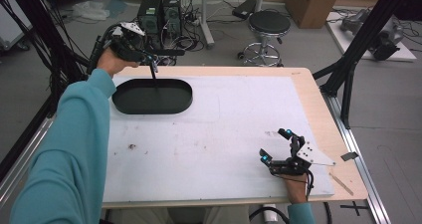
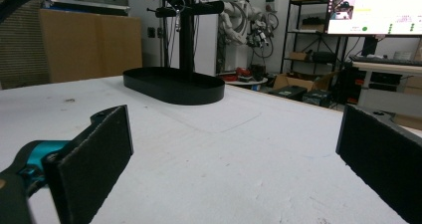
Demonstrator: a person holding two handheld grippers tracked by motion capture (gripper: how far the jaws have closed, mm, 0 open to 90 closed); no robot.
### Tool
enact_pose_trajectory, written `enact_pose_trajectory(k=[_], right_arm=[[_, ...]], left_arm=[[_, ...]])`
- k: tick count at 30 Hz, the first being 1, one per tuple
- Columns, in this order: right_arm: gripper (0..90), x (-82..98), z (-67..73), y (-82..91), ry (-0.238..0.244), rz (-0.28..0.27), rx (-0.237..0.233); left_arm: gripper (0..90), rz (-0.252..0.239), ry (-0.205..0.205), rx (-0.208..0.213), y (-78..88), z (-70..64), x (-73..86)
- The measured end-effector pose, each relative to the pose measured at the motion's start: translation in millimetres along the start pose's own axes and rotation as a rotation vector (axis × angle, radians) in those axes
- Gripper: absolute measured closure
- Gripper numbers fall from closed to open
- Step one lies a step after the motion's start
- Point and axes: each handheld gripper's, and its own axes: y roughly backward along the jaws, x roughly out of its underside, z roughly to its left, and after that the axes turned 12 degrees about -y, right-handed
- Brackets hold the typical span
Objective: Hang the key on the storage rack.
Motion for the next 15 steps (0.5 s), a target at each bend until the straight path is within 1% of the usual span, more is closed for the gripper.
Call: enact_pose_trajectory(k=[5,7,11,13,15], right_arm=[[0.7,0.0,-0.2,0.1,0.006,0.003,0.001],[0.7,-0.1,-0.5,0.1,0.013,0.002,-0.002],[0.7,0.1,-0.2,0.2,0.008,0.002,0.0],[0.7,0.1,-0.3,0.2,0.01,0.002,0.0],[0.7,0.0,-0.6,0.1,0.015,0.002,-0.002]], left_arm=[[88.3,0.001,0.011,-0.022,-1.8,-0.1,-0.9],[88.2,0.009,0.016,-0.032,-2.5,0.5,-0.7],[88.1,0.015,0.029,-0.043,-4.5,0.4,-0.6],[87.9,0.019,0.02,-0.045,-5.3,0.1,-1.2],[87.7,0.02,0.032,-0.051,-6.0,0.0,-1.4]])
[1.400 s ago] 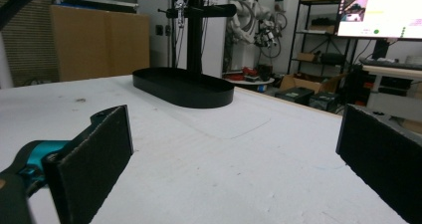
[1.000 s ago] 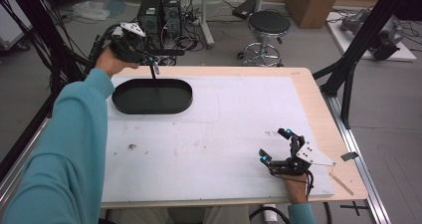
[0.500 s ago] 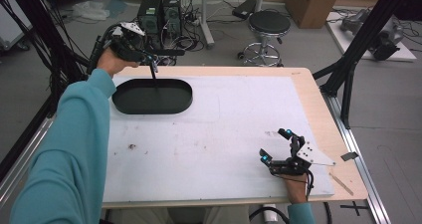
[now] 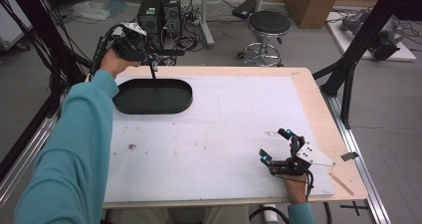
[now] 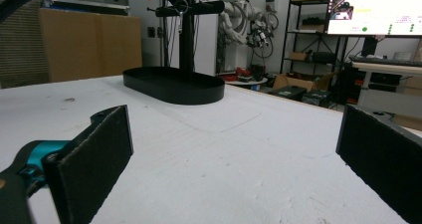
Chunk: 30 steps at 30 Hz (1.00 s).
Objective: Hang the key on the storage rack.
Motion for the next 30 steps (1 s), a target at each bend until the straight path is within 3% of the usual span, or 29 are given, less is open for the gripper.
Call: enact_pose_trajectory(k=[3,6,9,13,15,18,21,23,25,30], right_arm=[[0.7,0.1,0.1,-0.2,-0.001,-0.002,-0.001],[0.7,0.1,0.1,0.0,0.0,-0.001,-0.001],[0.7,0.3,0.5,0.4,-0.001,0.001,0.002],[0.7,0.4,0.7,-0.2,0.007,-0.005,0.001],[0.7,0.6,1.6,-0.1,0.007,0.001,-0.002],[0.7,0.9,3.4,-0.4,0.022,0.004,0.011],[0.7,0.7,2.7,-0.6,0.023,0.005,0.011],[0.7,0.7,2.3,-0.3,0.013,0.003,0.011],[0.7,0.7,2.3,-0.4,0.016,0.003,0.012],[0.7,0.7,2.1,-0.4,0.013,0.003,0.009]], left_arm=[[82.9,-0.01,0.007,-0.023,0.3,0.6,-0.5],[63.1,-0.024,0.011,-0.063,2.8,1.4,-1.3],[48.4,-0.041,0.017,-0.067,5.0,0.7,-0.1],[28.4,-0.149,0.013,-0.064,14.0,-3.6,1.5],[15.7,-0.181,0.034,-0.054,19.0,-8.2,2.4],[14.6,-0.221,0.029,-0.029,29.3,-18.7,6.0],[13.9,-0.29,0.033,-0.024,43.3,-34.4,12.0],[11.0,-0.303,0.033,-0.021,50.3,-43.9,16.5],[5.5,-0.328,0.043,-0.014,57.6,-55.3,23.5],[4.1,-0.382,0.025,0.003,73.4,-87.4,49.9]])
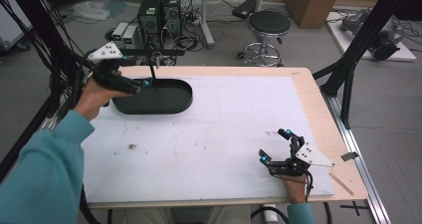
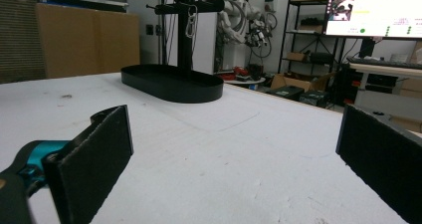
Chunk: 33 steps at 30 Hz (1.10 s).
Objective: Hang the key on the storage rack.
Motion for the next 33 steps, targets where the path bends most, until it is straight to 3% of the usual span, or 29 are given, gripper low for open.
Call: enact_pose_trajectory(k=[3,10,12,14,18,19,22,25,31,33], right_arm=[[0.7,0.0,-0.1,0.0,0.0,0.0,0.0],[0.7,0.0,0.2,0.1,0.0,-0.002,0.004],[0.7,0.0,0.0,0.2,-0.01,0.001,0.007],[0.7,0.0,-0.7,0.2,-0.007,-0.002,0.008],[0.7,0.1,0.3,0.3,0.0,-0.003,0.008],[0.7,0.1,0.4,0.1,0.001,-0.005,0.009],[0.7,0.2,0.3,0.5,-0.004,-0.003,0.01],[0.7,0.1,-0.7,0.5,0.002,-0.01,0.007],[0.7,0.3,0.1,0.8,-0.005,-0.004,0.006],[0.7,0.3,0.2,0.7,-0.006,-0.004,0.006]], left_arm=[[1.7,-0.037,0.016,0.008,14.0,-17.7,18.2],[1.7,-0.146,0.017,-0.035,47.6,-56.1,65.9],[1.7,-0.188,0.037,-0.029,55.4,-64.3,80.4],[1.7,-0.222,0.046,-0.061,63.1,-73.3,97.2],[1.7,-0.291,0.084,-0.087,73.3,-85.9,125.8],[1.7,-0.296,0.086,-0.101,74.7,-89.9,132.7],[1.7,-0.305,0.041,-0.146,76.1,-103.4,153.7],[1.7,-0.316,0.064,-0.16,75.3,-112.8,173.9],[1.7,-0.35,0.082,-0.174,76.1,-117.5,189.5],[1.7,-0.358,0.063,-0.18,74.4,-120.1,193.4]])
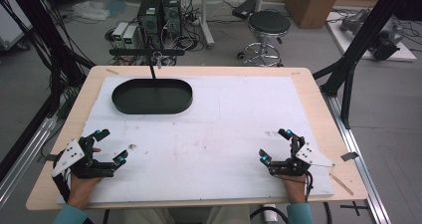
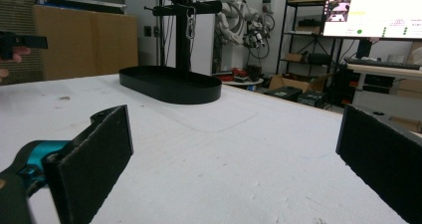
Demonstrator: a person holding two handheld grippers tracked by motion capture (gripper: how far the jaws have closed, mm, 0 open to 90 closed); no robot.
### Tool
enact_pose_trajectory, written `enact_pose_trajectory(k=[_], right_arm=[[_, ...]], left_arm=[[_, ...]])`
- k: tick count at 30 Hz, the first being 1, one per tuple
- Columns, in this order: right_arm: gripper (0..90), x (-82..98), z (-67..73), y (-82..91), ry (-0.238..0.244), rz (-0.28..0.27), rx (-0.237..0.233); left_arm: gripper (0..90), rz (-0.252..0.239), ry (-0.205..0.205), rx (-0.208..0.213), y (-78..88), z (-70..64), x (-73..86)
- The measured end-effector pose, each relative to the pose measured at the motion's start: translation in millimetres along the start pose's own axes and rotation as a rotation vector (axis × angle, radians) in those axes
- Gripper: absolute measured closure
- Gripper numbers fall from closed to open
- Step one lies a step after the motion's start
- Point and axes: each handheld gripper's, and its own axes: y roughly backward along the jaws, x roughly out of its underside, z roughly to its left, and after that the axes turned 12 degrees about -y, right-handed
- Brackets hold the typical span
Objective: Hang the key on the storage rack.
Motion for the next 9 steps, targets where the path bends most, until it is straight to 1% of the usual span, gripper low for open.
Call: enact_pose_trajectory(k=[1,2,3,5,8,9], right_arm=[[0.7,0.0,0.0,0.0,0.001,0.0,0.0],[0.7,0.0,0.0,0.0,0.002,0.0,-0.001],[0.7,0.0,0.0,0.0,0.001,0.001,-0.001],[0.7,0.0,0.1,-0.2,0.006,-0.001,0.001],[0.7,0.1,0.3,-0.5,0.005,-0.001,0.001],[0.7,0.0,0.1,-0.4,0.006,-0.002,0.003]], left_arm=[[1.7,-0.003,0.0,0.005,-0.2,-1.7,3.2],[1.7,-0.005,-0.007,0.001,0.0,-2.7,4.2],[1.7,-0.02,-0.007,-0.007,1.0,-3.2,4.4],[1.7,-0.027,0.002,-0.013,1.8,-2.4,5.0],[1.7,-0.027,-0.005,-0.017,1.9,-3.3,4.9],[1.7,-0.025,0.001,-0.02,1.9,-3.2,5.0]])
